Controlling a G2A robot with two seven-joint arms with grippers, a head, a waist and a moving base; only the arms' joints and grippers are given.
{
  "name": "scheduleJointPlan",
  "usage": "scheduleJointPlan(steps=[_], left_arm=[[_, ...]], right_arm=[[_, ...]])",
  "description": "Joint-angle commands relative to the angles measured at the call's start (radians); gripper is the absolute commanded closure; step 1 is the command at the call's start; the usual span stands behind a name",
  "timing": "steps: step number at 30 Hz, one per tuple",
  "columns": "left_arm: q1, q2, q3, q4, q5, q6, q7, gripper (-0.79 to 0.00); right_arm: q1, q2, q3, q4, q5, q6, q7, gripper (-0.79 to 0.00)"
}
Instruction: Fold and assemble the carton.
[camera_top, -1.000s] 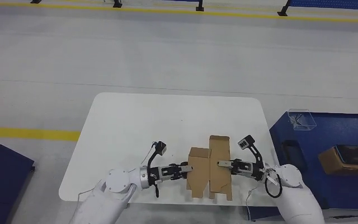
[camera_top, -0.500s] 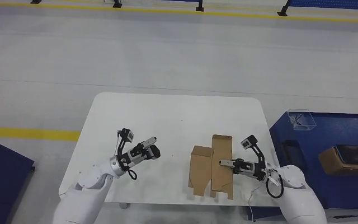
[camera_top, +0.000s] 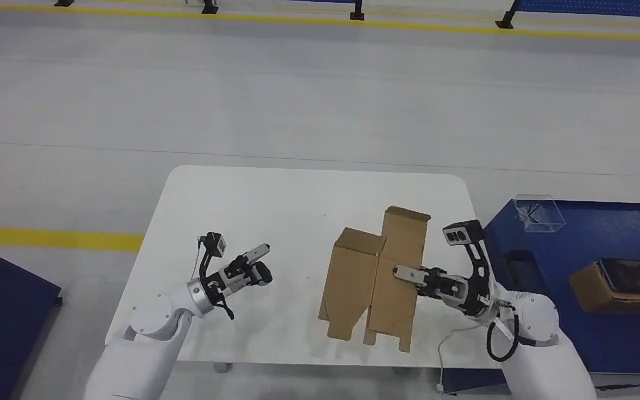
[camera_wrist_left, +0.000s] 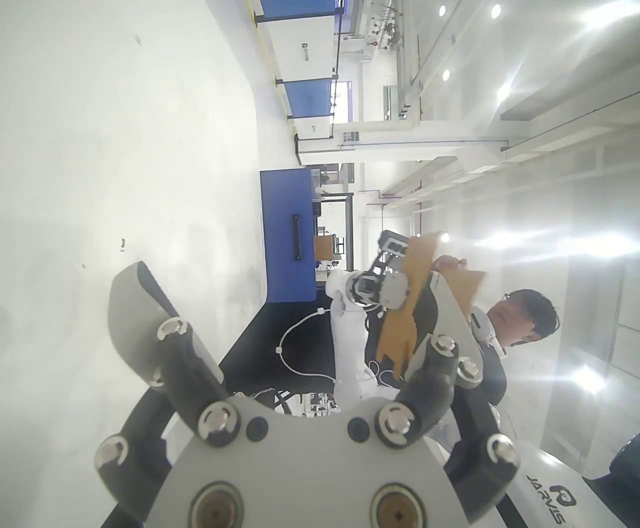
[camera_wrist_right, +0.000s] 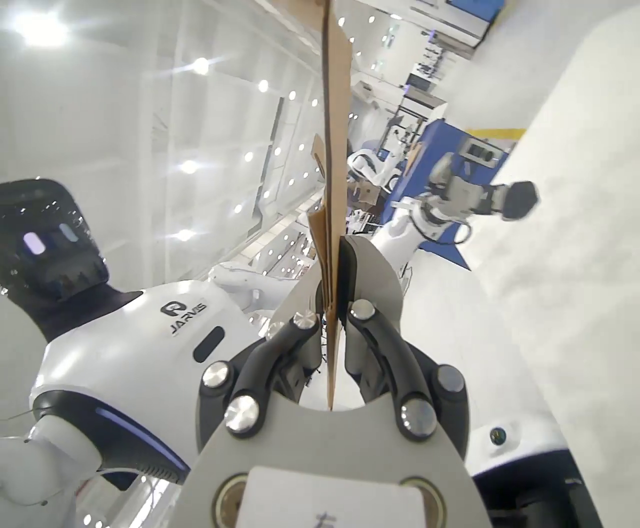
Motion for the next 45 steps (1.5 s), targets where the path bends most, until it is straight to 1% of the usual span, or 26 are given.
scheduleJointPlan(steps=[1,5,8,10,18,19,22,24,25,27,29,31,33,35,39,42,45], left_arm=[[0.0,0.0,0.0,0.0,0.0,0.0,0.0,-0.785],[0.0,0.0,0.0,0.0,0.0,0.0,0.0,-0.785],[0.0,0.0,0.0,0.0,0.0,0.0,0.0,-0.785],[0.0,0.0,0.0,0.0,0.0,0.0,0.0,-0.785],[0.0,0.0,0.0,0.0,0.0,0.0,0.0,-0.785],[0.0,0.0,0.0,0.0,0.0,0.0,0.0,-0.785],[0.0,0.0,0.0,0.0,0.0,0.0,0.0,-0.785],[0.0,0.0,0.0,0.0,0.0,0.0,0.0,-0.785],[0.0,0.0,0.0,0.0,0.0,0.0,0.0,-0.785],[0.0,0.0,0.0,0.0,0.0,0.0,0.0,-0.785],[0.0,0.0,0.0,0.0,0.0,0.0,0.0,-0.785],[0.0,0.0,0.0,0.0,0.0,0.0,0.0,-0.785],[0.0,0.0,0.0,0.0,0.0,0.0,0.0,-0.785],[0.0,0.0,0.0,0.0,0.0,0.0,0.0,-0.785],[0.0,0.0,0.0,0.0,0.0,0.0,0.0,-0.785],[0.0,0.0,0.0,0.0,0.0,0.0,0.0,-0.785],[0.0,0.0,0.0,0.0,0.0,0.0,0.0,-0.785]], right_arm=[[-0.003,-0.001,0.001,-0.09,0.0,0.002,-0.042,0.0],[0.002,-0.002,0.01,-0.178,-0.028,0.003,-0.118,0.0],[0.002,-0.005,0.012,-0.211,-0.082,-0.024,-0.192,0.0],[0.001,-0.006,0.017,-0.224,-0.125,-0.065,-0.226,0.0],[0.001,-0.006,0.017,-0.224,-0.125,-0.065,-0.226,0.0],[-0.006,-0.007,0.012,-0.22,-0.104,-0.049,-0.24,0.0],[-0.015,-0.009,0.024,-0.191,0.042,0.007,-0.272,0.0],[-0.013,-0.011,0.021,-0.164,0.227,0.081,-0.235,0.0],[-0.007,-0.011,0.024,-0.146,0.323,0.119,-0.196,0.0],[0.009,-0.013,0.026,-0.088,0.524,0.227,-0.121,0.0],[0.026,-0.016,0.003,-0.032,0.721,0.399,-0.069,0.0],[0.047,-0.019,-0.029,0.021,0.844,0.568,-0.057,0.0],[0.073,-0.021,-0.074,0.059,0.907,0.72,-0.089,0.0],[0.095,-0.026,-0.144,0.088,0.977,0.891,-0.105,0.0],[0.132,-0.043,-0.314,0.155,1.045,1.158,-0.127,0.0],[0.164,-0.062,-0.455,0.169,1.21,1.279,-0.248,0.0],[0.183,-0.076,-0.553,0.155,1.425,1.391,-0.36,0.0]])
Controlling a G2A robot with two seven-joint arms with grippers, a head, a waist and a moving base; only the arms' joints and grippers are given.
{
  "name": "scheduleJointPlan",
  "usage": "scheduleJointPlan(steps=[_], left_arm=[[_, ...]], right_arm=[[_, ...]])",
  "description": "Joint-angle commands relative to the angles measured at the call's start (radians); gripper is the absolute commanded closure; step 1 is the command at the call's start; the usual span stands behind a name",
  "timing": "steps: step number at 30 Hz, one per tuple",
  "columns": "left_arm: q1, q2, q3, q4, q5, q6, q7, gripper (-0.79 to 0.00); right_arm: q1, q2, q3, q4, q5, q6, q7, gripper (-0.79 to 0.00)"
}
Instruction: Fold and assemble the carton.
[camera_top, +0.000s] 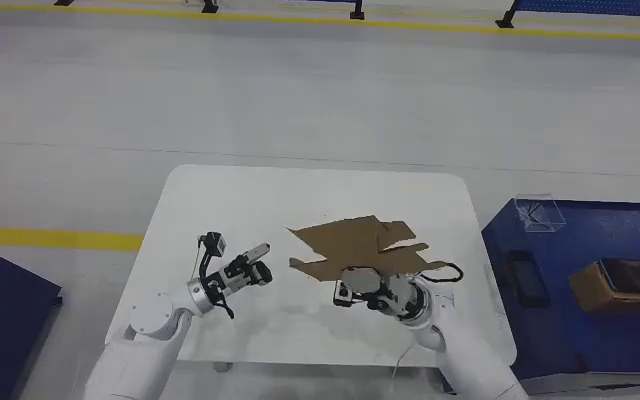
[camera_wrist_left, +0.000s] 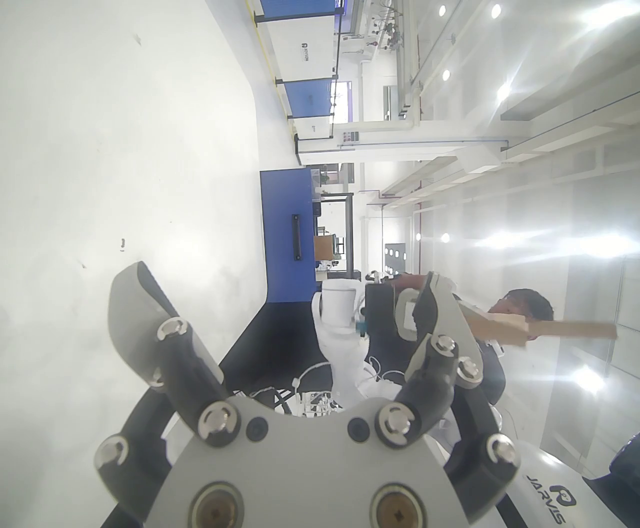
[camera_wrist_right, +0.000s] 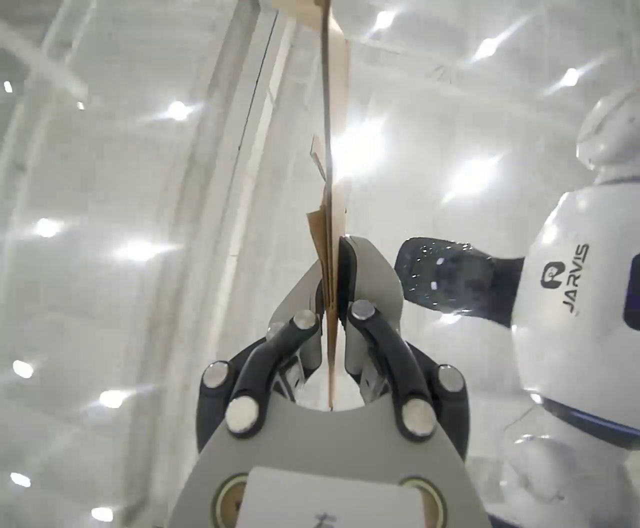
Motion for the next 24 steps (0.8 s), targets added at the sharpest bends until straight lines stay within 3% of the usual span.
scheduleJointPlan(steps=[1,9,15,17,18,23,24], left_arm=[[0.0,0.0,0.0,0.0,0.0,0.0,0.0,-0.785],[0.0,0.0,0.0,0.0,0.0,0.0,0.0,-0.785],[0.0,0.0,0.0,0.0,0.0,0.0,0.0,-0.785],[0.0,0.0,0.0,0.0,0.0,0.0,0.0,-0.785],[0.0,0.0,0.0,0.0,0.0,0.0,0.0,-0.785],[0.0,0.0,0.0,0.0,0.0,0.0,0.0,-0.785],[0.0,0.0,0.0,0.0,0.0,0.0,0.0,-0.785]], right_arm=[[0.007,-0.008,-0.052,-0.015,0.176,0.07,-0.068,0.0],[0.076,0.009,-0.266,-0.012,0.508,0.07,-0.072,0.0],[0.131,0.042,-0.295,0.037,0.575,0.07,-0.143,0.0],[0.141,0.05,-0.228,0.073,0.458,0.054,-0.133,0.0],[0.14,0.052,-0.187,0.071,0.359,-0.012,-0.11,0.0],[0.089,0.058,-0.059,0.055,-0.101,-0.405,0.101,0.0],[0.086,0.062,-0.027,0.06,-0.205,-0.529,0.116,0.0]])
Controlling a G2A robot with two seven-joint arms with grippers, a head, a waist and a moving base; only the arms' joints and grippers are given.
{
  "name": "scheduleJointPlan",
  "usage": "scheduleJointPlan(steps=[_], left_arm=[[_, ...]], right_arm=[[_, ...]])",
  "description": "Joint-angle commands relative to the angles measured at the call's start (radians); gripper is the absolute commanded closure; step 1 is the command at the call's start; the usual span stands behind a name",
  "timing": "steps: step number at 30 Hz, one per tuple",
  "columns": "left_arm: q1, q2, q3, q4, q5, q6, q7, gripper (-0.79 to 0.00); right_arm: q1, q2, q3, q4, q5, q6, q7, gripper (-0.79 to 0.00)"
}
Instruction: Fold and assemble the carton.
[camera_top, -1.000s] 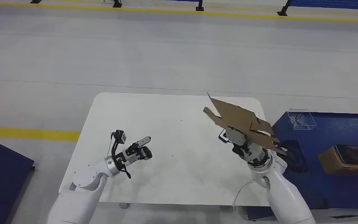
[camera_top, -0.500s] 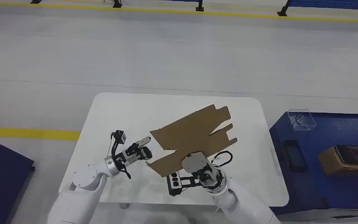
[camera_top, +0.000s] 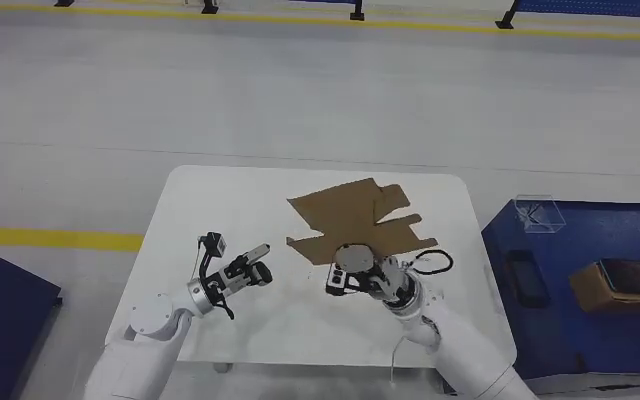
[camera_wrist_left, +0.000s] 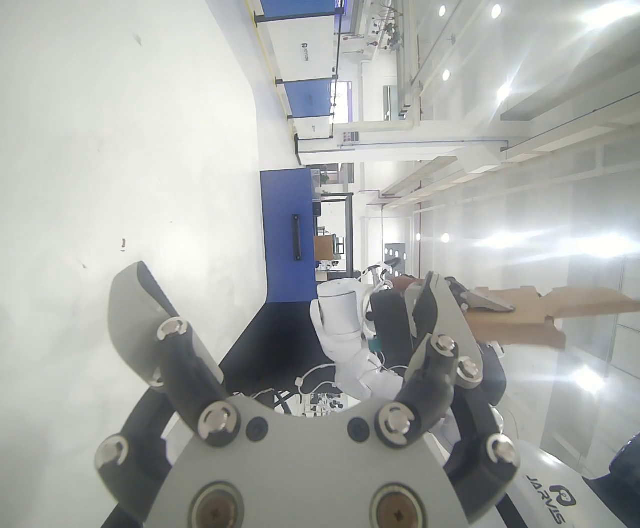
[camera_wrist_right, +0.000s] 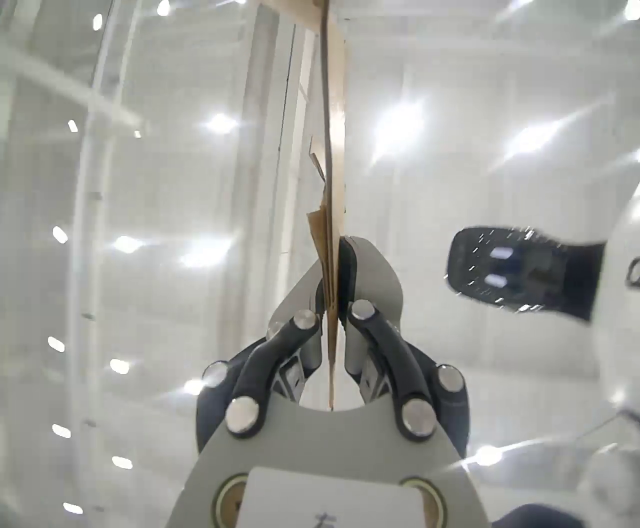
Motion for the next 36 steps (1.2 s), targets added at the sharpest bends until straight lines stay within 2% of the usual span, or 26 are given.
scheduleJointPlan(steps=[1,4,10,15,16,28,33,36], left_arm=[[0.0,0.0,0.0,0.0,0.0,0.0,0.0,-0.785],[0.0,0.0,0.0,0.0,0.0,0.0,0.0,-0.785],[0.0,0.0,0.0,0.0,0.0,0.0,0.0,-0.785],[0.0,0.0,0.0,0.0,0.0,0.0,0.0,-0.785],[0.0,0.0,0.0,0.0,0.0,0.0,0.0,-0.785],[0.0,0.0,0.0,0.0,0.0,0.0,0.0,-0.785],[0.0,0.0,0.0,0.0,0.0,0.0,0.0,-0.785],[0.0,0.0,0.0,0.0,0.0,0.0,0.0,-0.785]], right_arm=[[-0.017,0.006,0.051,-0.001,-0.246,-0.277,0.034,0.0],[-0.054,0.014,0.114,-0.032,-0.473,-0.547,0.033,0.0],[-0.162,0.028,0.224,-0.143,-1.016,-1.09,-0.099,0.0],[-0.243,0.022,0.27,-0.225,-1.296,-1.345,-0.266,0.0],[-0.257,0.021,0.275,-0.234,-1.337,-1.38,-0.282,0.0],[-0.257,0.021,0.275,-0.234,-1.337,-1.38,-0.282,0.0],[-0.274,0.01,0.344,-0.255,-1.56,-1.473,-0.466,0.0],[-0.288,-0.003,0.42,-0.275,-1.798,-1.535,-0.63,0.0]])
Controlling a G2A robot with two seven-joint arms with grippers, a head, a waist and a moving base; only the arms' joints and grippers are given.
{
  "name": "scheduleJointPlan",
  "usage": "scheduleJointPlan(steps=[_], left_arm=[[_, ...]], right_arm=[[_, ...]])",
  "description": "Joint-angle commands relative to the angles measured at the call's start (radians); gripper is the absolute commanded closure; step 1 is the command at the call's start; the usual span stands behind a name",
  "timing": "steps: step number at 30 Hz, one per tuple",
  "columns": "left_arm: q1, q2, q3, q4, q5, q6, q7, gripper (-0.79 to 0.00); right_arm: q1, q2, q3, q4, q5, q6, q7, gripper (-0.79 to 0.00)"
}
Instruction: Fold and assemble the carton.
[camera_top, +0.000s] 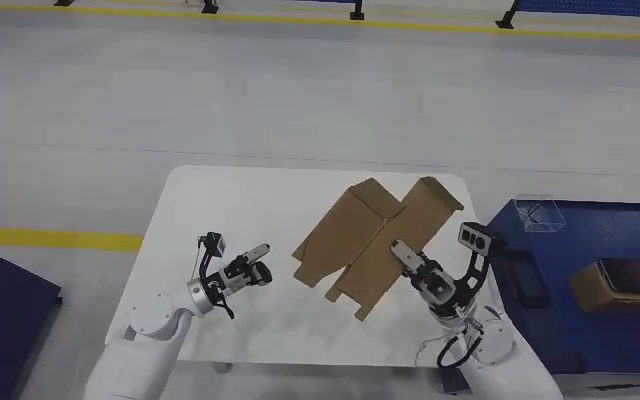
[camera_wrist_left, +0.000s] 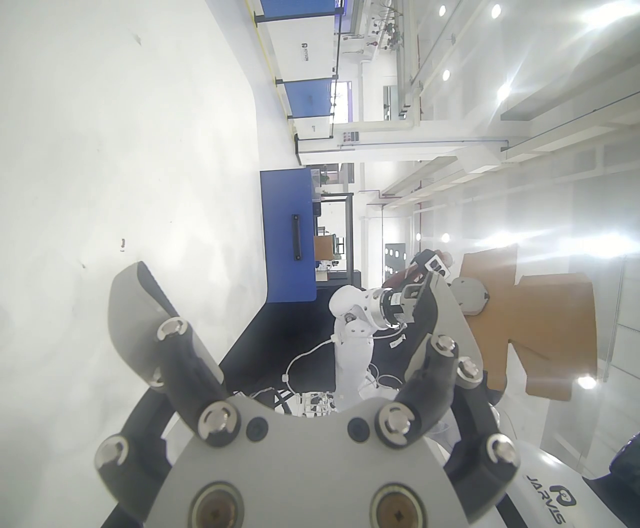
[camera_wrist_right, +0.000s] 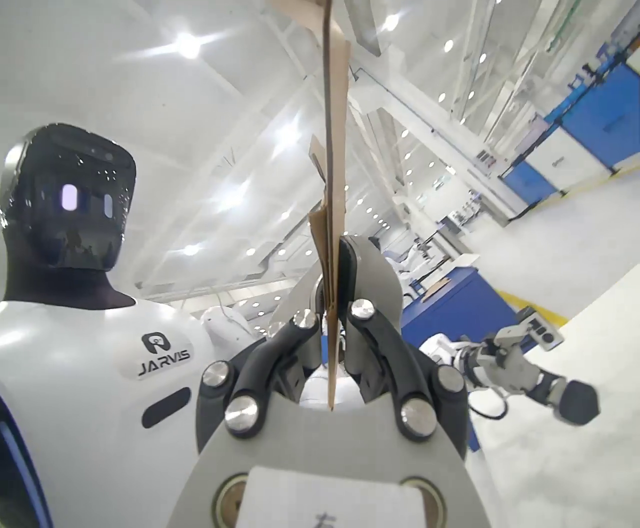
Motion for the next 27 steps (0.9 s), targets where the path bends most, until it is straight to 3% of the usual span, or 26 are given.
scheduleJointPlan(steps=[1,3,8,15,19,27], left_arm=[[0.0,0.0,0.0,0.0,0.0,0.0,0.0,-0.785],[0.0,0.0,0.0,0.0,0.0,0.0,0.0,-0.785],[0.0,0.0,0.0,0.0,0.0,0.0,0.0,-0.785],[0.0,0.0,0.0,0.0,0.0,0.0,0.0,-0.785],[0.0,0.0,0.0,0.0,0.0,0.0,0.0,-0.785],[0.0,0.0,0.0,0.0,0.0,0.0,0.0,-0.785]], right_arm=[[-0.012,-0.012,0.048,-0.023,-0.191,-0.023,-0.135,0.0],[-0.016,-0.027,0.113,-0.048,-0.415,0.0,-0.291,0.0],[-0.058,-0.072,0.136,-0.142,-0.905,0.091,-0.699,0.0],[-0.11,-0.091,0.156,-0.228,-1.612,0.364,-1.13,0.0],[-0.139,-0.086,0.17,-0.263,-1.978,0.575,-1.27,0.0],[-0.179,-0.068,0.194,-0.33,-2.597,0.947,-1.357,0.0]])
